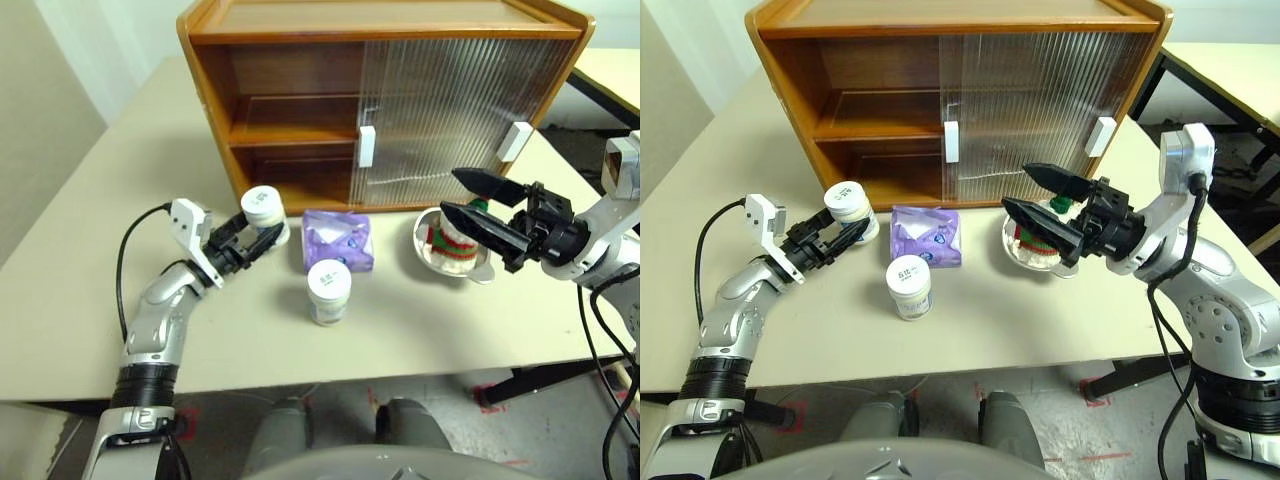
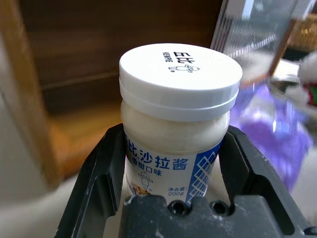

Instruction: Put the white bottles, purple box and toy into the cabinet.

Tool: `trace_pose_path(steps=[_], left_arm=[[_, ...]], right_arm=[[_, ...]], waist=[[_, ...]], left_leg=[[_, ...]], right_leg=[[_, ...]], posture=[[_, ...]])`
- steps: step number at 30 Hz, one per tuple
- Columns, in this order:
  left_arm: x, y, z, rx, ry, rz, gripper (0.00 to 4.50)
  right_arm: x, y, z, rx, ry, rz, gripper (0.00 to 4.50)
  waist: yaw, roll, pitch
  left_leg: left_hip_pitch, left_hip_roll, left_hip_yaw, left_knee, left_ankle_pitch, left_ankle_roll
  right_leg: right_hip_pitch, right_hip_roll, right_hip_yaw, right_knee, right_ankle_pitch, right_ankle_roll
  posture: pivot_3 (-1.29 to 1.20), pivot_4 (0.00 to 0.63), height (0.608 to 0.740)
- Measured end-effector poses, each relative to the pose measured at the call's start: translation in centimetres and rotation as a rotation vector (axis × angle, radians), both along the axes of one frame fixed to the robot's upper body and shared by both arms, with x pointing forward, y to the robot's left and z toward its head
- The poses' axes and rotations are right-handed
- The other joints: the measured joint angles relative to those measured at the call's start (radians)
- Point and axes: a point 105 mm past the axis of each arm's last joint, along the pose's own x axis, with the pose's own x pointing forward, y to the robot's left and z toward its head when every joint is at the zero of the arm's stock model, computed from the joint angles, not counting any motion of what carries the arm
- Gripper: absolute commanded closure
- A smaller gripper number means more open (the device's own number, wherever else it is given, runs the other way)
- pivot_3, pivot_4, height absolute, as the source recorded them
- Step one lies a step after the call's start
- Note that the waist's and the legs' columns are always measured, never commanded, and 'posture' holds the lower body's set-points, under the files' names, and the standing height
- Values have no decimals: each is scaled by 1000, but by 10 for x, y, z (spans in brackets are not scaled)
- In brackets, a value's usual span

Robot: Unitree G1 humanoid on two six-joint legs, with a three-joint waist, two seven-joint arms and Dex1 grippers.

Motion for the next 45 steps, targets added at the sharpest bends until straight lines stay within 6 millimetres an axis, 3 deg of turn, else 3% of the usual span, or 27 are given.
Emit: trace_pose_path(steps=[5,10,19,35,40,45], left_arm=[[15,-8,11,-49,32,70,1455],[30,-3,30,-58,5,146,1455],[44,-14,39,-46,13,196,1455],[43,-10,11,7,97,218,1455],[52,-12,-1,14,126,253,1455],[62,-23,2,4,108,263,1455]], right_arm=[[0,0,0,-1,0,-6,0],[-1,1,1,-3,-5,-4,0],[-1,1,1,3,-4,-12,0],[-1,1,1,2,-4,-18,0],[-1,2,1,2,-5,-17,0],[-1,2,2,3,-7,-17,0]], waist=[[-5,0,0],[-13,0,0],[-21,-1,1],[-24,-2,1],[-23,-3,1],[-23,-3,1]], left_leg=[[0,0,0,0,0,0],[0,-1,0,1,0,1],[0,-2,-1,2,1,1],[-1,-1,0,7,0,1],[-1,-1,0,8,0,1],[-1,-1,0,8,0,1]], right_leg=[[0,2,0,0,0,1],[1,2,1,0,0,2],[2,2,1,0,1,3],[2,1,1,0,4,3],[2,1,1,0,4,4],[2,1,1,0,4,4]], posture=[[-102,0,740],[-102,0,740],[-110,0,740],[-118,0,740],[-118,0,740],[-126,0,740]])
